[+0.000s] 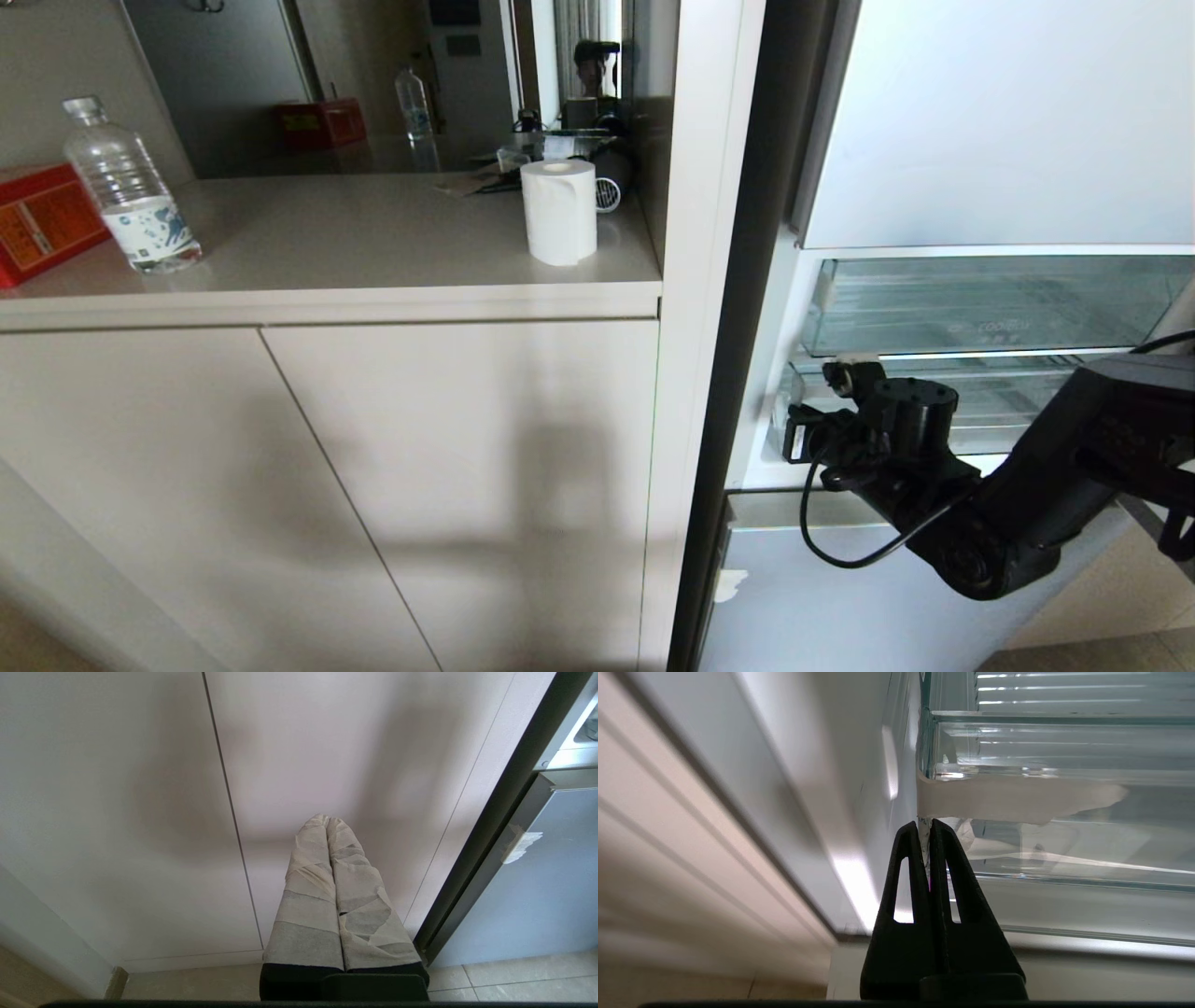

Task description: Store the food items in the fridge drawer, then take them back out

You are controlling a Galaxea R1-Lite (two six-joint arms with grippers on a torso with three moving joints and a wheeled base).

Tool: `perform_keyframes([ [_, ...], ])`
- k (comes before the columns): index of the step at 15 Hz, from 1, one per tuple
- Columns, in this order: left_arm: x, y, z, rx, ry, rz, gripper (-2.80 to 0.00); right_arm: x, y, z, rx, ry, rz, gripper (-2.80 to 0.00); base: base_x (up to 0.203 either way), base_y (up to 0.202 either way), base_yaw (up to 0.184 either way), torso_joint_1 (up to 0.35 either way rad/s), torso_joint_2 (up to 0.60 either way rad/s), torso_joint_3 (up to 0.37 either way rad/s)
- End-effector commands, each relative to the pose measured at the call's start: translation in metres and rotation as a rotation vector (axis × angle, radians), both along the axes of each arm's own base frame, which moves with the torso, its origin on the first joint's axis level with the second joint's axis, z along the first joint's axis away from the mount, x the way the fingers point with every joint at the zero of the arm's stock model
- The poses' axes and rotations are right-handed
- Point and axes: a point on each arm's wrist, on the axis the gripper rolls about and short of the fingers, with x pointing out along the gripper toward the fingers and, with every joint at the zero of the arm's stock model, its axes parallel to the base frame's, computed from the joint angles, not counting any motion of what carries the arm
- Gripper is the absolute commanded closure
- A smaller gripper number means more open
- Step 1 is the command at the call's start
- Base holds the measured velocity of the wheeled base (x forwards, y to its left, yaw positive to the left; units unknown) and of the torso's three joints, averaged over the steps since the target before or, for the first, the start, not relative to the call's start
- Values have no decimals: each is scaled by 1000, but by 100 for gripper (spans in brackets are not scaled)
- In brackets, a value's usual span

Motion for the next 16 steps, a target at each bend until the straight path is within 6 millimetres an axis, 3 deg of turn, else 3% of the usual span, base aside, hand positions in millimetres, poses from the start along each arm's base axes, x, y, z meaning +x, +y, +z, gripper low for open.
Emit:
perform_keyframes([
  [1,0,0,0,0,2,1,0,-24,-4,14,12,0,14,0,0,0,0,0,0,0],
  [6,0,0,0,0,2,1,0,-70,-19,18,14,67,11,0,0,0,0,0,0,0],
  [7,0,0,0,0,2,1,0,-76,-21,19,12,70,11,-280,0,0,0,0,0,0],
  [10,0,0,0,0,2,1,0,-89,-23,15,14,55,14,-280,0,0,0,0,0,0],
  [14,0,0,0,0,2,1,0,-127,-29,9,-23,114,-19,-280,0,0,0,0,0,0],
  [16,0,0,0,0,2,1,0,-147,-37,18,4,95,-31,-280,0,0,0,0,0,0],
])
